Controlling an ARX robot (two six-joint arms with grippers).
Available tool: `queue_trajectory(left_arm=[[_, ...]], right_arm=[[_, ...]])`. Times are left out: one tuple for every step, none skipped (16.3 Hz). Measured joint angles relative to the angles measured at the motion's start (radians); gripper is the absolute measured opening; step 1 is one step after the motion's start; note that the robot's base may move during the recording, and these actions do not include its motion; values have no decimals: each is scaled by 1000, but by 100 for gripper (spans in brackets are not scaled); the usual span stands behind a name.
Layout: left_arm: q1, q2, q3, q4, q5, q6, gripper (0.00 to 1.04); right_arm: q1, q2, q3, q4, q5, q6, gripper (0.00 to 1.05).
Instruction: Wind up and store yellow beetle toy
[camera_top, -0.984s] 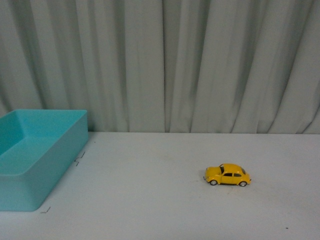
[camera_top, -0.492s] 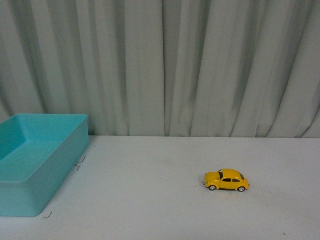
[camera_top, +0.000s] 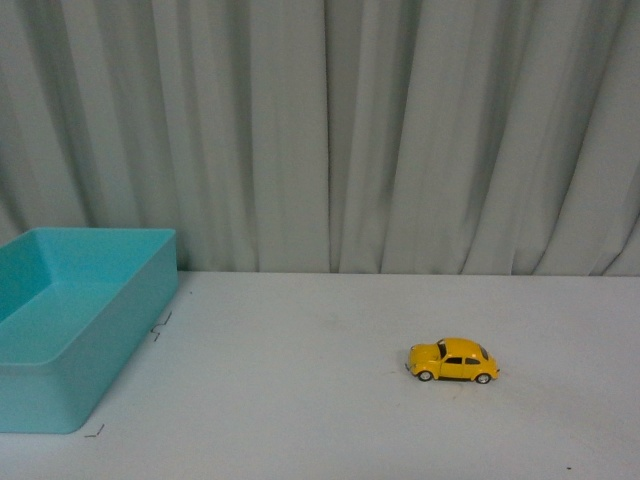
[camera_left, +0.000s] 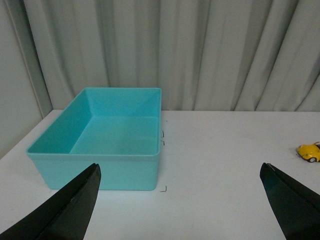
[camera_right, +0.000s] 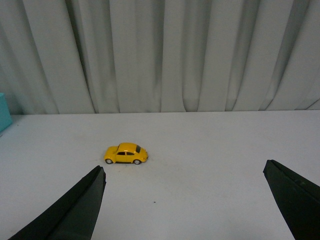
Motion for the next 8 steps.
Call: queue_trajectory(left_arm=[[0, 0, 0, 0, 0, 0, 98], [0, 0, 0, 0, 0, 0, 98], [0, 0, 0, 0, 0, 0, 98], [0, 0, 0, 0, 0, 0, 98], [0, 0, 0, 0, 0, 0, 98], [0, 0, 0, 0, 0, 0, 98], [0, 0, 0, 0, 0, 0, 98], [0, 0, 0, 0, 0, 0, 98]], right_arm=[[0, 0, 0, 0, 0, 0, 98], [0, 0, 0, 0, 0, 0, 98], [0, 0, 0, 0, 0, 0, 98], [0, 0, 0, 0, 0, 0, 98], [0, 0, 0, 0, 0, 0, 98], [0, 0, 0, 0, 0, 0, 98], [0, 0, 0, 0, 0, 0, 98], [0, 0, 0, 0, 0, 0, 98]])
